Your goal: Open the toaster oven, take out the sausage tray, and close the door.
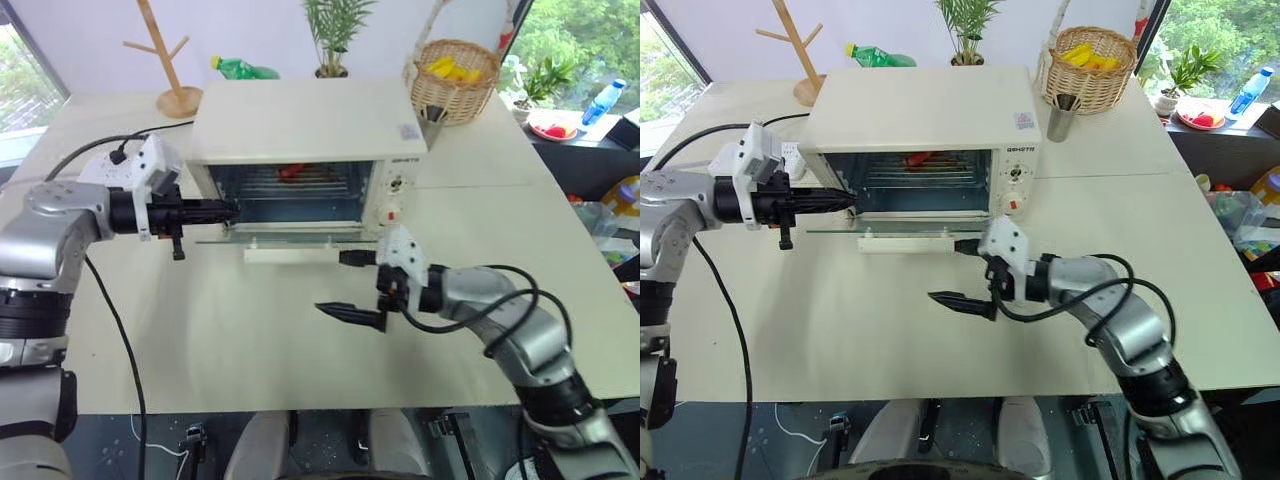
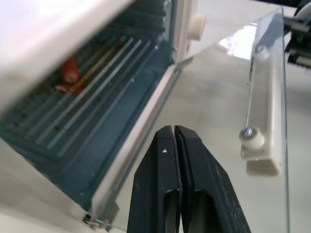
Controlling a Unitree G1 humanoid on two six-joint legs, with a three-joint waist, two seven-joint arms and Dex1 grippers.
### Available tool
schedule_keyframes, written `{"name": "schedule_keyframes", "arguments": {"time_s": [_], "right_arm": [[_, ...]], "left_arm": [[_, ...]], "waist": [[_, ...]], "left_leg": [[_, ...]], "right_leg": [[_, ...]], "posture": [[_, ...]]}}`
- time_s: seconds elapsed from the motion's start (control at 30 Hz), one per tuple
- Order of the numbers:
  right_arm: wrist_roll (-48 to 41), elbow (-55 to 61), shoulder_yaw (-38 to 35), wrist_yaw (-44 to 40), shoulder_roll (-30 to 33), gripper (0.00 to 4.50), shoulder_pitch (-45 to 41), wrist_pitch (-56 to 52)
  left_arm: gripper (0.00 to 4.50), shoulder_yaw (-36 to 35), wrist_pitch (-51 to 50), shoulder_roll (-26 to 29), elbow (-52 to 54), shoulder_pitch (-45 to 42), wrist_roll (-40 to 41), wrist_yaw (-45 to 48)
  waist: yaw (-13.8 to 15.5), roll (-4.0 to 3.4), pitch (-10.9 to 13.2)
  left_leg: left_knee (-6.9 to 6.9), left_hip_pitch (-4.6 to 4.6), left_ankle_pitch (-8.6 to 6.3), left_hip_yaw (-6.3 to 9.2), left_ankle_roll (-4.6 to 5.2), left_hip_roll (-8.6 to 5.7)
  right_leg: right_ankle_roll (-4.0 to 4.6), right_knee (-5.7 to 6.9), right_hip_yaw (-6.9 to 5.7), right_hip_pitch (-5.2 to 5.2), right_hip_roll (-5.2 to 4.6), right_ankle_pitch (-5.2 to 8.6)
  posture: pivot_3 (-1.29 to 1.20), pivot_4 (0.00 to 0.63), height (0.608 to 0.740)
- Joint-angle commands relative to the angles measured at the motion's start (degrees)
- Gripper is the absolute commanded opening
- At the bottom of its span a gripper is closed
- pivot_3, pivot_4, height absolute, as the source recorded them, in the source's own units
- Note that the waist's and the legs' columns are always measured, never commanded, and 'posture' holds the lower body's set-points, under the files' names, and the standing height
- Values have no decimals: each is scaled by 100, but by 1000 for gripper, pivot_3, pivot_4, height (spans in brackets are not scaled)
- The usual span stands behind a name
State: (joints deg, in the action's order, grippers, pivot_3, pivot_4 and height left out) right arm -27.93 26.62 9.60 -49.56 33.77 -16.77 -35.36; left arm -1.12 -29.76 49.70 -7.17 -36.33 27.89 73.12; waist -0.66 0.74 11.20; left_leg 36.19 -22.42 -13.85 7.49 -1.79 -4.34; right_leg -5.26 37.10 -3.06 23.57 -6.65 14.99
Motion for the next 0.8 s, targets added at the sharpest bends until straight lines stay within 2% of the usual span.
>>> {"name": "schedule_keyframes", "arguments": {"time_s": [0.03, 0.2, 0.4, 0.53, 0.8], "right_arm": [[-192, 612, -340, 63, 268, 4500, 235, -156], [-336, 1030, -726, 123, 676, 4500, 706, -399], [-1051, 1392, -1525, -105, 1171, 4500, 1028, -634], [-1233, 1252, -1783, 39, 1259, 4500, 659, -698], [-1039, 610, -1548, 528, 1042, 4500, -366, -771]], "left_arm": [[55, -64, 67, -49, 107, 61, -11, 6], [55, -70, 1, -183, 231, 237, 15, -61], [55, -116, -135, -299, 560, 678, 88, -238], [55, -231, -220, -363, 894, 1128, 163, -472], [55, -523, -429, -624, 1382, 1775, 376, -1089]], "waist": [[-15, 1, 0], [-5, 1, 0], [1, 3, -1], [-4, 3, -1], [25, 4, -1]], "left_leg": [[2, 1, 0, 0, 0, 3], [4, 5, 1, 1, 0, 17], [11, 5, 1, 0, 0, 15], [10, 7, 1, 0, 0, 17], [11, 6, 1, 2, -1, 16]], "right_leg": [[0, 1, 0, 0, 3, 0], [3, 4, 0, -2, 17, -1], [3, 0, 1, -9, 13, -2], [4, 0, 1, -9, 12, -2], [7, -3, 4, -10, 10, -4]], "posture": [[0, 150, 740], [0, 150, 740], [0, 150, 740], [0, 150, 740], [0, 150, 740]]}}
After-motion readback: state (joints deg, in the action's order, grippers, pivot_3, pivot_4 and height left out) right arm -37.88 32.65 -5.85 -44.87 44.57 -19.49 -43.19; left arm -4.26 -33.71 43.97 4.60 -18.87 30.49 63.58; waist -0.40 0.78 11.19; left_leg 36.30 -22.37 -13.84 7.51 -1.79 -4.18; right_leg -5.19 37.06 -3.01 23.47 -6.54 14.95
